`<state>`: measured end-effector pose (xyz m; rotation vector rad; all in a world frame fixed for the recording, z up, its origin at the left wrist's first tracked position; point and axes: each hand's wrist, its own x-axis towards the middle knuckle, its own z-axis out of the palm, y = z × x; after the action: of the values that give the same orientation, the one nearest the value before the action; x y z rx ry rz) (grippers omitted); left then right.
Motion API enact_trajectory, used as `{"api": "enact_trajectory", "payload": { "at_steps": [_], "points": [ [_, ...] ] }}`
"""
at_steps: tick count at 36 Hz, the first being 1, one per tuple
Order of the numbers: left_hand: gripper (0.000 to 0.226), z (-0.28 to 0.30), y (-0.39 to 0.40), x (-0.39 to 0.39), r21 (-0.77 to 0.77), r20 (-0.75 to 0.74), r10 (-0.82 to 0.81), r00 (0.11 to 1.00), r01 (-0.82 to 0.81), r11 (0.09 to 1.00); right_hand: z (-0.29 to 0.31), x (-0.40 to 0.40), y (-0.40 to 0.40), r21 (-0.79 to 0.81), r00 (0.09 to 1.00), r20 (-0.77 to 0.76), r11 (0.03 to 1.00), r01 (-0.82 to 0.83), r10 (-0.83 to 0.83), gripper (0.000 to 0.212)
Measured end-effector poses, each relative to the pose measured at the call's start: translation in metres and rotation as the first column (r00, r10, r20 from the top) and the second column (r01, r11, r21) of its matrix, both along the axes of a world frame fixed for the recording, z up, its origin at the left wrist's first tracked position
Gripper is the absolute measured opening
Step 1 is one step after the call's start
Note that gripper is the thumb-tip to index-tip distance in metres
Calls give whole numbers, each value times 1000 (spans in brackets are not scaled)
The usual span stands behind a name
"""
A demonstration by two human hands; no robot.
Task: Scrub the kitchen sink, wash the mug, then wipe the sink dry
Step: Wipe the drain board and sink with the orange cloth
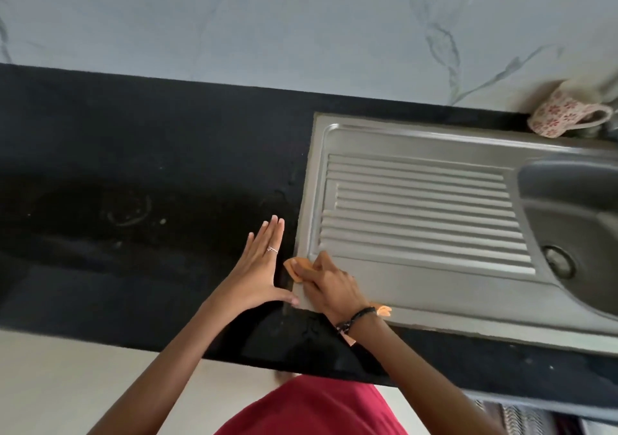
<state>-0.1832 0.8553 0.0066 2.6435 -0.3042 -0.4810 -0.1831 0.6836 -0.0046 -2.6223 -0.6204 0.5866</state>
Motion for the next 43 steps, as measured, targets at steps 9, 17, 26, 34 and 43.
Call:
{"api": "enact_trajectory", "payload": {
  "at_steps": [9, 17, 26, 34, 43],
  "points": [
    [126, 1, 12, 16, -9, 12, 31, 999, -31, 999, 1, 15, 16, -14, 983, 13, 983, 186, -185, 45],
    [96, -6, 11, 26, -33, 64, 132, 989, -130, 991, -1, 37, 29, -49, 963, 79, 964, 263, -259, 42],
    [79, -10, 1, 51, -33, 166, 163, 972, -160, 987, 1, 69, 44, -53, 927, 92, 928, 369, -363, 37],
    [72, -2, -6, 89, -48, 239, 141, 961, -133, 990, 1, 106, 48, -28, 913, 78, 914, 404, -401, 36],
    [69, 4, -2, 131, -30, 257, 138, 956, -135, 990, -2, 157, 53, -47, 893, 96, 894, 446, -440, 38]
  ]
}}
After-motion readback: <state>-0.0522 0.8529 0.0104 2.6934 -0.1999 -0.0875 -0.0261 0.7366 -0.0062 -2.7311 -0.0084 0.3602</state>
